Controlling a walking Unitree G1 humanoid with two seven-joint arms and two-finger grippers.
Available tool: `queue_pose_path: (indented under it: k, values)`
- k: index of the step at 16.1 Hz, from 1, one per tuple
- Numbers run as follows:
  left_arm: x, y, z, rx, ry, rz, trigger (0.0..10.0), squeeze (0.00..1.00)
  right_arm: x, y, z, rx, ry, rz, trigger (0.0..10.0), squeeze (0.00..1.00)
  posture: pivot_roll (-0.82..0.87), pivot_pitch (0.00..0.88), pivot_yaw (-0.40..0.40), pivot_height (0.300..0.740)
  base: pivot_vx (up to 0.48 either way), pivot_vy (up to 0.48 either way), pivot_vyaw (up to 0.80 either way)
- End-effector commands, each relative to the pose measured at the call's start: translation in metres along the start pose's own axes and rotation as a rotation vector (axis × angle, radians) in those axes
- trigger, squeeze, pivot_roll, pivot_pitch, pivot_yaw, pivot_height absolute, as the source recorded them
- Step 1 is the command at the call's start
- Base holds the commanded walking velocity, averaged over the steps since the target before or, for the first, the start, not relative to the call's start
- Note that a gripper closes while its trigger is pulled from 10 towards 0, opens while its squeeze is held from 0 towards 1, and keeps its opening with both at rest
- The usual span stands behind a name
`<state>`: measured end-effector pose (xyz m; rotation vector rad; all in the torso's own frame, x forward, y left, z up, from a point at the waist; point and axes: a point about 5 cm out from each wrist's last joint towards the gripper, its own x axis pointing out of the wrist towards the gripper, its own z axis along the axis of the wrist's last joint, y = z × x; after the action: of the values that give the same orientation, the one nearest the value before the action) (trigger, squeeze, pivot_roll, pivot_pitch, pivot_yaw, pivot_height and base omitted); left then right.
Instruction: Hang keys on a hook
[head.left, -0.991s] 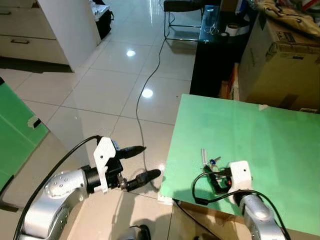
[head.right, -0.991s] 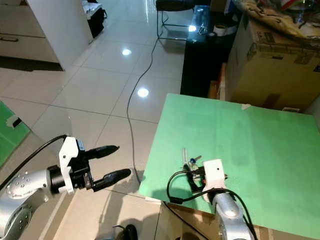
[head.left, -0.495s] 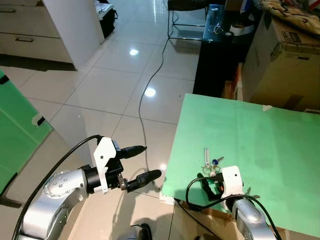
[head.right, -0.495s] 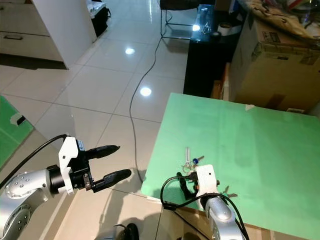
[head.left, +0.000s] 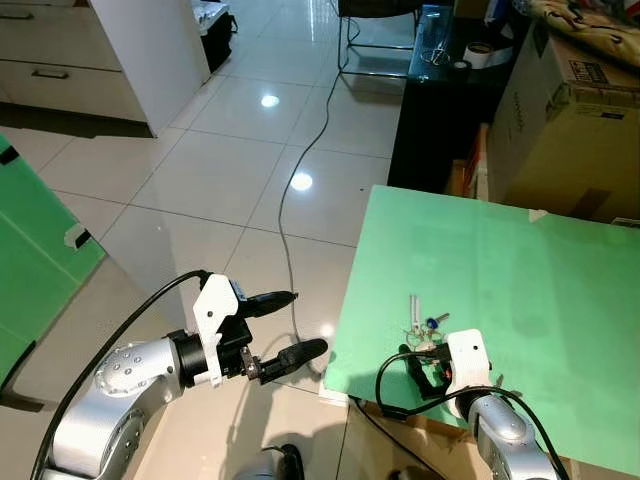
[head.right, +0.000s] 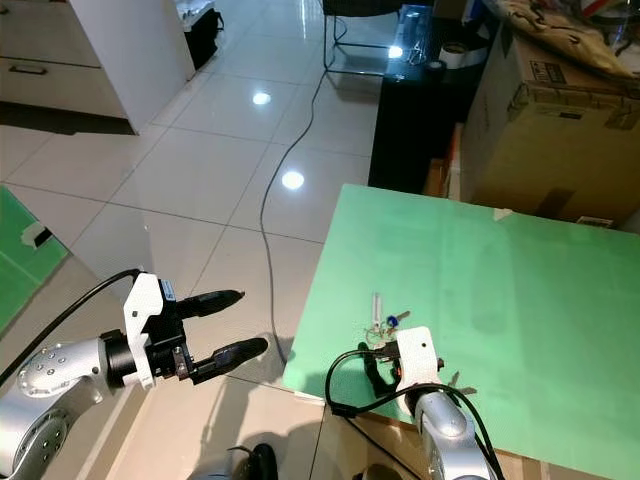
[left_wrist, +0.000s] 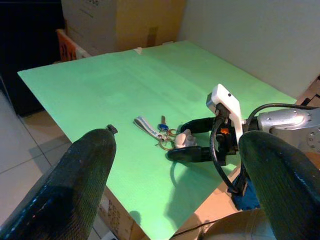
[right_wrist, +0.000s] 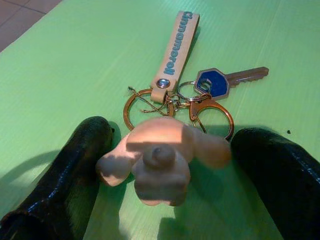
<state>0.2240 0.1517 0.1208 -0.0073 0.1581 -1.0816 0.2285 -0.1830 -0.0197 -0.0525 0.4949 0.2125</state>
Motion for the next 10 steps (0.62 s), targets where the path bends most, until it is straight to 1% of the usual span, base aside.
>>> queue_pose_path:
  k: [1, 10]
  values:
    - [0.0020, 0.0004, -0.0037, -0.004, 0.025, -0.001, 10.0, 0.00, -0.0032, -0.0007, -0.0060, 0.027, 0.026, -0.011, 0.0, 0.98, -0.06, 0.142, 0.075, 0.740, 0.000, 0.000, 0.00]
    - [0.0064, 0.0012, -0.0083, -0.007, 0.035, 0.010, 10.0, 0.00, -0.0010, 0.0026, -0.0047, 0.078, 0.046, 0.009, 0.0, 0.98, -0.06, 0.135, 0.070, 0.740, 0.000, 0.000, 0.00]
